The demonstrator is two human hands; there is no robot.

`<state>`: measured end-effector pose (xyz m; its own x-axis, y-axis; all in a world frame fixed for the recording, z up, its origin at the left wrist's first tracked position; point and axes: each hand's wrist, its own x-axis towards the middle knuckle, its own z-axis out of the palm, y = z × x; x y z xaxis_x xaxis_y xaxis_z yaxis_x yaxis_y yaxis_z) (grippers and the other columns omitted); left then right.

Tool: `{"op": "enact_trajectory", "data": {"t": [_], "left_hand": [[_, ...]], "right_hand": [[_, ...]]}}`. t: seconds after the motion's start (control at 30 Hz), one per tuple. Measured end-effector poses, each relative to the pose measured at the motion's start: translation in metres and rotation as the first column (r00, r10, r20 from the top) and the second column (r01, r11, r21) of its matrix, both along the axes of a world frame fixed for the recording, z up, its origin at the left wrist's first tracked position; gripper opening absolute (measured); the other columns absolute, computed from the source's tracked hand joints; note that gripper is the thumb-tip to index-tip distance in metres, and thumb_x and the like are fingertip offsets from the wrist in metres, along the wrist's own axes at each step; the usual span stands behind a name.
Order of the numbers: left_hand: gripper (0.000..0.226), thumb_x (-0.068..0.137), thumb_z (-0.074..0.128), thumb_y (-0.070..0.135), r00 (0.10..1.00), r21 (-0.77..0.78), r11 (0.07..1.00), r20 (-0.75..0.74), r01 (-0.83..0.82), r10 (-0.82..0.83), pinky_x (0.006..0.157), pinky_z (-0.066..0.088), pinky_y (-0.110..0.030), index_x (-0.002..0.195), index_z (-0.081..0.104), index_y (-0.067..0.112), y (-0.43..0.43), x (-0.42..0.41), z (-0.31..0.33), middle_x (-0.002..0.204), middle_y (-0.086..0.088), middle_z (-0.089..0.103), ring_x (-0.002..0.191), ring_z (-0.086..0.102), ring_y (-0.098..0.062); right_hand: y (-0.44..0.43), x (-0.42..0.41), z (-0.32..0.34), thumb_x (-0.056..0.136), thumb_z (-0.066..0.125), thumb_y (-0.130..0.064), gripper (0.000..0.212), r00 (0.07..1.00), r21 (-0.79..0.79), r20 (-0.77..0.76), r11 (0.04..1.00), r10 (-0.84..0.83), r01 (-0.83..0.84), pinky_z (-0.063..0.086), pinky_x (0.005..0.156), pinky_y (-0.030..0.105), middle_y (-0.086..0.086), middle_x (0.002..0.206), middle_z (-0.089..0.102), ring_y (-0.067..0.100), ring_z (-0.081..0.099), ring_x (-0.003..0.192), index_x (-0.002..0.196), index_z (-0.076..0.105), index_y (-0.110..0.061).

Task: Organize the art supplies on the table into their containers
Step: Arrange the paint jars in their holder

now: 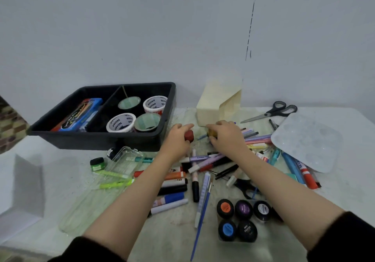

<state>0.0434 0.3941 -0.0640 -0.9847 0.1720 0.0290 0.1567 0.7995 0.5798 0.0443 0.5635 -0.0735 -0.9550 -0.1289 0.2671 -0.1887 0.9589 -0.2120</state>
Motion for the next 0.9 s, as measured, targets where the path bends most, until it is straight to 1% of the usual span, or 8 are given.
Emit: {"op": "enact_trajectory", "data": {"t": [0.1, 0.2, 0.3, 0.4, 0.5, 0.67, 0.8, 0.9], "left_hand": [[0.047, 0.082, 0.057, 0.003, 1.0, -0.061, 0.998, 0.0, -0.008, 0.008, 0.088, 0.045, -0.036, 0.123, 0.054, 0.025, 0.001, -0.007, 0.0, 0.122, -0.007, 0.047, 0.108, 0.049, -0.026], [0.026, 0.08, 0.06, 0.004, 0.999, -0.049, 0.998, -0.02, -0.034, 0.033, 0.073, 0.047, -0.037, 0.102, 0.052, 0.017, 0.002, -0.006, 0.004, 0.104, -0.007, 0.053, 0.092, 0.053, -0.025], [0.019, 0.079, 0.062, 0.008, 0.994, 0.123, 0.989, 0.081, -0.085, 0.075, 0.069, 0.049, -0.035, 0.092, 0.049, 0.014, 0.005, -0.006, 0.009, 0.087, -0.004, 0.055, 0.078, 0.054, -0.019], [0.018, 0.081, 0.062, 0.015, 0.973, 0.337, 0.925, 0.198, -0.178, 0.116, 0.065, 0.045, -0.029, 0.097, 0.054, 0.017, 0.011, -0.003, 0.018, 0.082, 0.0, 0.058, 0.07, 0.052, -0.013], [0.016, 0.085, 0.058, 0.013, 0.958, 0.431, 0.883, 0.28, -0.185, 0.064, 0.067, 0.049, -0.025, 0.101, 0.061, 0.013, 0.018, 0.006, 0.029, 0.082, -0.001, 0.061, 0.071, 0.055, -0.012], [0.015, 0.085, 0.057, -0.003, 0.939, 0.614, 0.779, 0.327, -0.129, -0.102, 0.061, 0.053, -0.015, 0.086, 0.065, 0.009, 0.028, 0.043, 0.049, 0.077, -0.005, 0.064, 0.066, 0.061, -0.011], [0.02, 0.08, 0.064, -0.005, 0.907, 0.602, 0.798, 0.332, 0.008, -0.26, 0.066, 0.052, -0.016, 0.09, 0.068, 0.011, 0.032, 0.084, 0.055, 0.08, -0.001, 0.07, 0.069, 0.067, -0.008], [0.023, 0.079, 0.064, -0.006, 0.853, 0.628, 0.774, 0.358, 0.08, -0.379, 0.08, 0.055, -0.026, 0.091, 0.068, 0.013, 0.037, 0.113, 0.051, 0.089, -0.006, 0.071, 0.083, 0.069, -0.018]], "right_hand": [[0.001, -0.004, 0.0, 0.088, 0.053, -0.013, 0.028, 1.0, -0.087, -0.021, 0.996, 0.014, -0.015, 0.041, 0.075, 0.038, 0.015, 0.099, 0.059, 0.033, 0.052, 0.094, 0.116, 0.058, -0.012], [0.006, 0.004, -0.001, 0.082, 0.058, -0.011, 0.017, 0.997, -0.329, -0.059, 0.942, 0.052, -0.069, 0.039, 0.062, 0.036, 0.011, 0.081, 0.053, 0.027, 0.049, 0.076, 0.096, 0.05, -0.008], [0.01, 0.023, 0.005, 0.079, 0.061, -0.011, 0.018, 0.997, -0.543, -0.049, 0.836, 0.062, -0.078, 0.035, 0.055, 0.028, 0.008, 0.072, 0.051, 0.016, 0.045, 0.063, 0.085, 0.044, -0.011], [0.016, 0.052, 0.014, 0.081, 0.06, -0.011, 0.021, 0.997, -0.704, -0.012, 0.708, 0.072, -0.06, 0.036, 0.056, 0.021, 0.003, 0.068, 0.054, 0.006, 0.043, 0.057, 0.1, 0.057, -0.02], [0.027, 0.082, 0.017, 0.084, 0.06, -0.011, 0.028, 1.0, -0.696, 0.008, 0.718, 0.027, -0.014, 0.038, 0.062, 0.01, -0.01, 0.081, 0.062, 0.001, 0.051, 0.068, 0.106, 0.067, -0.028], [0.048, 0.146, 0.023, 0.077, 0.069, -0.015, 0.02, 0.999, -0.756, 0.027, 0.655, 0.025, 0.004, 0.041, 0.058, 0.009, -0.01, 0.07, 0.061, 0.0, 0.056, 0.063, 0.092, 0.062, -0.026], [0.065, 0.189, 0.016, 0.061, 0.063, -0.046, 0.026, 0.999, -0.697, -0.03, 0.717, -0.045, 0.011, 0.04, 0.061, 0.011, -0.014, 0.082, 0.06, 0.007, 0.056, 0.076, 0.08, 0.059, -0.029], [0.073, 0.216, 0.009, 0.059, 0.065, -0.044, 0.024, 0.993, -0.7, -0.053, 0.713, -0.105, 0.038, 0.04, 0.059, 0.009, -0.012, 0.083, 0.062, 0.007, 0.058, 0.073, 0.076, 0.056, -0.03]]}}
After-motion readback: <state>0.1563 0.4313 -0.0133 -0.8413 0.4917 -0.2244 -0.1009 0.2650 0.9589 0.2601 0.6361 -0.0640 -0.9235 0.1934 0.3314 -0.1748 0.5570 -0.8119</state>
